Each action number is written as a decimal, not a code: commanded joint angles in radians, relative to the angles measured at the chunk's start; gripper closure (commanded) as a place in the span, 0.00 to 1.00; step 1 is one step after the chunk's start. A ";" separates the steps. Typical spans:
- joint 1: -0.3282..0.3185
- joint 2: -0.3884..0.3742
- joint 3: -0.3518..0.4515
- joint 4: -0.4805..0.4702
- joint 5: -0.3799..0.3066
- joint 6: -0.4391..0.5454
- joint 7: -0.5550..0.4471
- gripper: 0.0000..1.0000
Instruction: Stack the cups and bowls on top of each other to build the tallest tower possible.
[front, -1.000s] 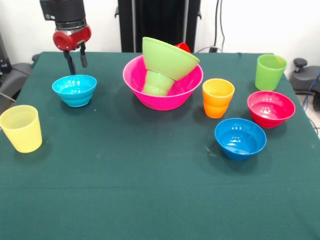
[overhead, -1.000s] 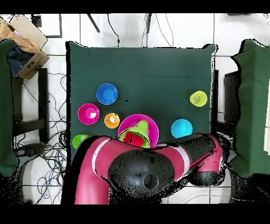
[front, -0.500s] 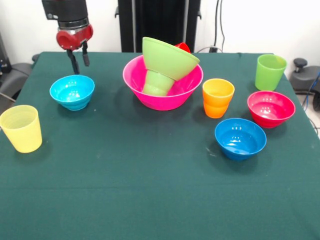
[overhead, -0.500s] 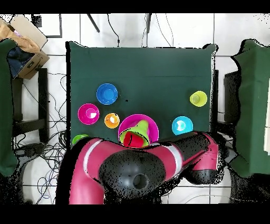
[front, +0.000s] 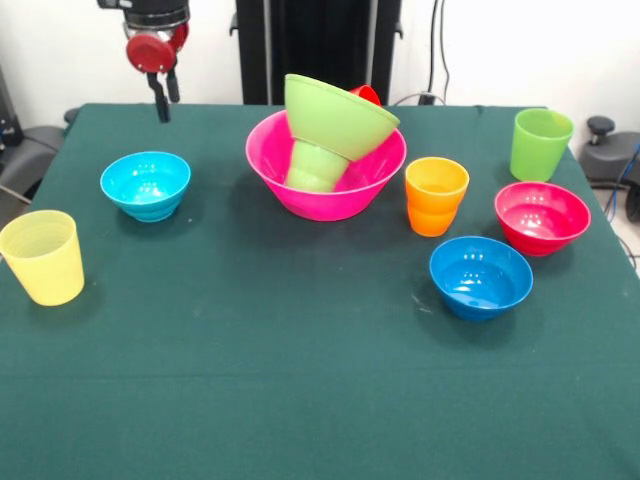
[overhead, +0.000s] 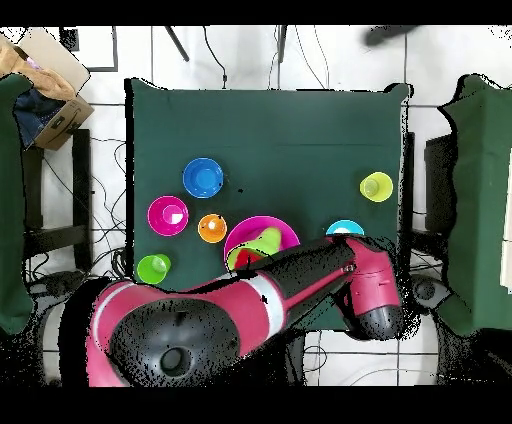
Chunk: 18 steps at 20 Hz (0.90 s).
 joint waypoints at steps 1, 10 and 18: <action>0.014 -0.013 0.072 -0.079 -0.059 -0.042 0.235 0.00; -0.007 -0.007 0.093 -0.109 -0.050 -0.016 0.223 0.00; 0.043 0.093 0.030 -0.286 -0.138 -0.043 0.471 0.00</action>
